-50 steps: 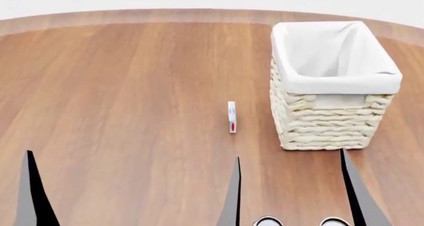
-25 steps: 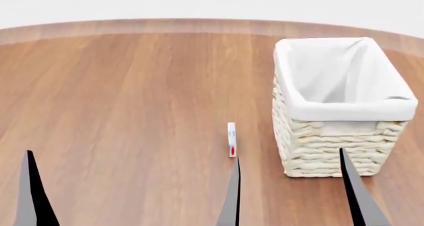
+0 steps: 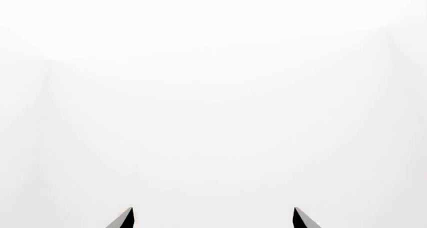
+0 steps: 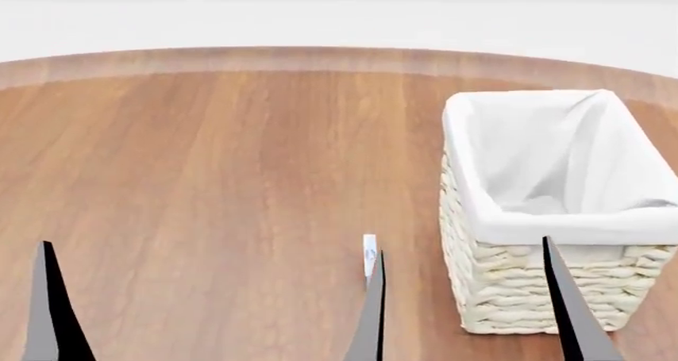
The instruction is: Pick up the alphabet soup and the cream cheese box, and put them in the basket.
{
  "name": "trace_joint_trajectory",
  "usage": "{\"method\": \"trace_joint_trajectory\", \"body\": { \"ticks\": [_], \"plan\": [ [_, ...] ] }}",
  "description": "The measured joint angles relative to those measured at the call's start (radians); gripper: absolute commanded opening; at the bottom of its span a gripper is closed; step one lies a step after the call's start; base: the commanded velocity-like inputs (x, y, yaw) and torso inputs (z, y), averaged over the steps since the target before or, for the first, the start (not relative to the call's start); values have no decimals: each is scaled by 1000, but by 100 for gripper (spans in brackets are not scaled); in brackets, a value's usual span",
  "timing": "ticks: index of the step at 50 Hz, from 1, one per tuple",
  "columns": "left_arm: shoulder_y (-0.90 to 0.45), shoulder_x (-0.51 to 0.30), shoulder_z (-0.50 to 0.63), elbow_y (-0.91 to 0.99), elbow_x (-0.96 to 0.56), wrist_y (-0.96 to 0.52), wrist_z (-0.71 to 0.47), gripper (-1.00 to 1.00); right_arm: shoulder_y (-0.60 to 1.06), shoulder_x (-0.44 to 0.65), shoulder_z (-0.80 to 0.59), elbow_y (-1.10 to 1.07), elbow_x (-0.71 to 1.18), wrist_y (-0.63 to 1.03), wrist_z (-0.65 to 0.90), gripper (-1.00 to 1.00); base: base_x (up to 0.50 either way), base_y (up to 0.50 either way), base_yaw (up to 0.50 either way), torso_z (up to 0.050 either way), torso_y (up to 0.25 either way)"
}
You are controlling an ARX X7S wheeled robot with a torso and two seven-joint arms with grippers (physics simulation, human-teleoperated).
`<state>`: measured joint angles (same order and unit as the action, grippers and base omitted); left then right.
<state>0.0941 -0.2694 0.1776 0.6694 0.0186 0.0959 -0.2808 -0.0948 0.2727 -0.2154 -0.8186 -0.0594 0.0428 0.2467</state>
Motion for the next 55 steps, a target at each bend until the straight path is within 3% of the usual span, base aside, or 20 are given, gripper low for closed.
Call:
{"method": "trace_joint_trajectory", "body": {
  "ticks": [28,42,55],
  "plan": [
    [-7,-10,18,4,6,-16,-12,100,-2,14,3,4,21,-8,15,100,248,0,0,0,0],
    [-10,-16,24,3,11,-27,-18,100,-3,15,3,6,22,-20,29,100,8,0,0,0,1],
    [-10,-20,29,4,17,-37,-26,100,-6,20,-2,9,21,-27,37,100,0,0,0,0,-137]
  ]
}}
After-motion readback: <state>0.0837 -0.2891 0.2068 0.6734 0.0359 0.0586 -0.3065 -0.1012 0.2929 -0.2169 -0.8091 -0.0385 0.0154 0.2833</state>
